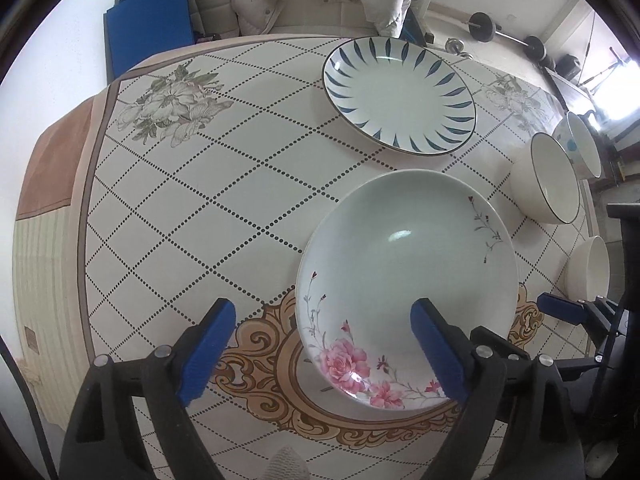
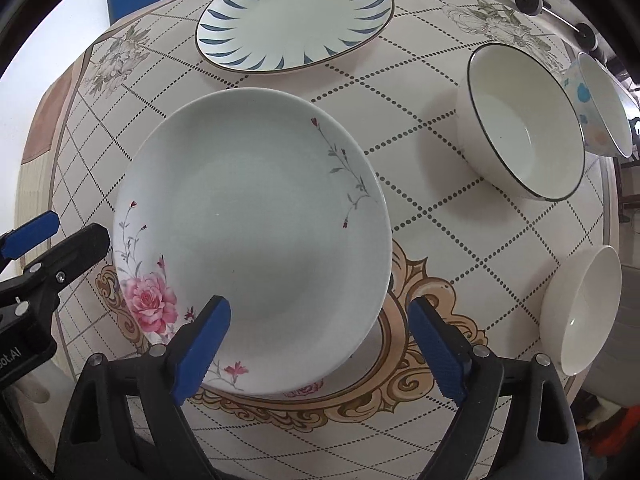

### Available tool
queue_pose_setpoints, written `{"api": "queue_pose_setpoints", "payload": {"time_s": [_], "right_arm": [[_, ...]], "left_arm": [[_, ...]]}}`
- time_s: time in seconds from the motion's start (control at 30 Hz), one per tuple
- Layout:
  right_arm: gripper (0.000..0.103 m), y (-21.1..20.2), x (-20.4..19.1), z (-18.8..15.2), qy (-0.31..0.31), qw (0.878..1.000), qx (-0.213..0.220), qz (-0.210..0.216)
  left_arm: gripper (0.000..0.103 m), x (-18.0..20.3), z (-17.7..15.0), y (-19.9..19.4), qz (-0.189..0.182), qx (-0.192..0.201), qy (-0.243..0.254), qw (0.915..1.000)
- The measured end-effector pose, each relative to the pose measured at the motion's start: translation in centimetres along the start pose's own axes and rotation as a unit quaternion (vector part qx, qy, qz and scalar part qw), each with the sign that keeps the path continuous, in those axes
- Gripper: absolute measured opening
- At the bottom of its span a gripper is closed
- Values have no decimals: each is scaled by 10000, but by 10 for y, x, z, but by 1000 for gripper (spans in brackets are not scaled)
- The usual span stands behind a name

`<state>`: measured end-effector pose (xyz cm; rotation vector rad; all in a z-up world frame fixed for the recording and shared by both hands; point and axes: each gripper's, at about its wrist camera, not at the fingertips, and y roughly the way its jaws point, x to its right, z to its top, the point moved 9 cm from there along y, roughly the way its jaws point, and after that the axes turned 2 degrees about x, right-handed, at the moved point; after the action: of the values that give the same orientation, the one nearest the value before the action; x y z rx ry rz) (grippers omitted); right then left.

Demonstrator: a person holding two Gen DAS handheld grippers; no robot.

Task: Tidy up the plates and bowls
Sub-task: 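Lower the pink-rose plate onto the grey-flower plate and open both grippers, then move both grippers to the rim of the blue-striped plate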

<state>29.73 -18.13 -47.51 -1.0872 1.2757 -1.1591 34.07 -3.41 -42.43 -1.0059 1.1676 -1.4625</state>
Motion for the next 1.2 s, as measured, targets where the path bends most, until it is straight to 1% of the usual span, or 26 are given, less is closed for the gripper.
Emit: {"api": "queue_pose_setpoints", "payload": {"time_s": [0.13,0.2,0.3,0.37,0.43,0.47,0.53,0.6,0.67,0.73,0.77,0.8,0.83,0.87,0.9,0.93,0.97,1.03,1.1,1.13,1.2], "right_arm": [[92,-18,4,-9,129,9998,140,12],[92,-28,5,-10,201,9995,243,50],[93,-46,9,-9,427,9979,391,282],[93,-62,15,1,557,9956,661,376],[93,-79,18,22,539,9926,1011,412],[93,-87,20,34,505,9913,1161,370],[93,-99,25,64,463,9891,1379,240],[93,-107,30,95,552,9871,1500,50],[93,-109,43,125,667,9864,1498,-103],[93,-102,46,158,604,9882,1409,23],[92,-97,48,172,603,9892,1332,123],[92,-89,48,185,587,9904,1225,255],[92,-79,49,197,629,9912,1098,391],[92,-70,49,207,665,9914,979,558],[92,-60,49,217,683,9915,833,729],[91,-48,49,223,757,9914,708,794],[89,-39,51,230,812,9916,616,800],[87,-20,51,243,816,9915,409,927],[75,-4,53,251,916,9908,238,965],[74,4,53,255,939,9902,150,1020],[59,18,53,260,1013,9887,18,1101]], "left_arm": [[90,5,4,-14,55,180,107,9998],[90,8,9,-24,10,300,120,9995],[90,9,27,-45,-20,702,92,9975],[90,11,47,-60,29,1061,147,9942],[90,12,72,-72,40,1366,196,9904],[90,12,85,-74,74,1476,195,9888],[90,9,112,-72,169,1521,240,9879],[90,5,136,-61,151,1432,231,9893],[90,0,156,-40,0,1164,165,9931],[90,-4,170,-12,-193,717,78,9972],[87,-5,175,2,-370,483,8,9981],[81,-6,179,16,-503,264,-78,9984],[68,-7,182,30,-652,51,-153,9977],[58,-7,184,44,-765,-159,-221,9967],[51,-7,186,57,-805,-331,-273,9958],[45,-6,187,69,-867,-495,-281,9946],[43,-4,188,79,-916,-634,-291,9933],[38,-1,190,95,-970,-788,-292,9917],[35,2,190,107,-945,-906,-241,9911],[34,5,190,111,-962,-948,-202,9906],[34,7,190,118,-921,-1005,-160,9905]]}}
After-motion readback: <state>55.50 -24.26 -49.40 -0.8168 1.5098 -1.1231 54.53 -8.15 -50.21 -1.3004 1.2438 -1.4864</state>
